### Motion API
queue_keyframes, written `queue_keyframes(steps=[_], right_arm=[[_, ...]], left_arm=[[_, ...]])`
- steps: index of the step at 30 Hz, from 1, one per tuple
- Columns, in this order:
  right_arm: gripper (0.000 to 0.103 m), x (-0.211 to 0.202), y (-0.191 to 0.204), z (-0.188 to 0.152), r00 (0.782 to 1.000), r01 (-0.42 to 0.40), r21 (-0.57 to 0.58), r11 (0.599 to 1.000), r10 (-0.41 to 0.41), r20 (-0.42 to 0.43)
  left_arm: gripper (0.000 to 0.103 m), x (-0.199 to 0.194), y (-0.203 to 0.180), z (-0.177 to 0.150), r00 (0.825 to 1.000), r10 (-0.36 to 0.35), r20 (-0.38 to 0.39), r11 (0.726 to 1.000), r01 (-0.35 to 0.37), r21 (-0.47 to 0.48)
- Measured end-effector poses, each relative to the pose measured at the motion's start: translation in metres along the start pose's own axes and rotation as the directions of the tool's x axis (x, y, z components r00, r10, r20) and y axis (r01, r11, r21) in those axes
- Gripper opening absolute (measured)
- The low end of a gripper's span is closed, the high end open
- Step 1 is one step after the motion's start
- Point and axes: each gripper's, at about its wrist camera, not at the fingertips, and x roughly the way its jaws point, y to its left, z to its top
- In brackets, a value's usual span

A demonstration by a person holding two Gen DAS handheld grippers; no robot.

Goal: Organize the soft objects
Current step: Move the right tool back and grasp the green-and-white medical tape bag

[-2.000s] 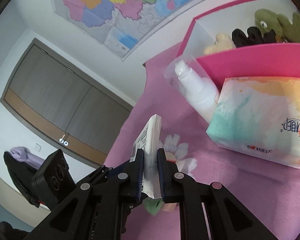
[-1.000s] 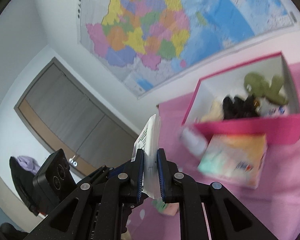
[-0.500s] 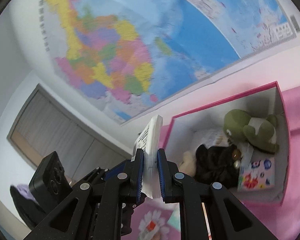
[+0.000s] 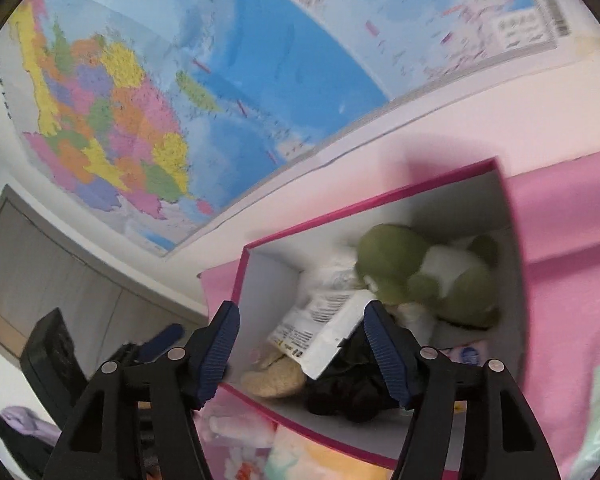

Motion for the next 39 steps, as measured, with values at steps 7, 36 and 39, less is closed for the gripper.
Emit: queue_keyframes(steps=[7,36,39], right_arm=[[0.082,-0.057,0.027,-0.038,0.999,-0.024,-0.145,0.989,0.031,0.043],[0.055,0.098,0.078,-0.214,0.884,-0.157,-0.174,0.972,0.06,-0.463],[0.043,0.107,0.084,-0.216,0.869,-0.172,-0.184,0.968,0.061,-0.49]], left_arm=[[0.101,-0.071,0.052,-0.042,0.991,-0.011,0.135,0.994,0.026,-0.108],[0.099,-0.046,0.029,-0.255,0.969,-0.233,-0.088,0.938,0.2,-0.283],[0.093,-0.037,0.029,-0.257,0.962,-0.256,-0.095,0.929,0.217,-0.299]])
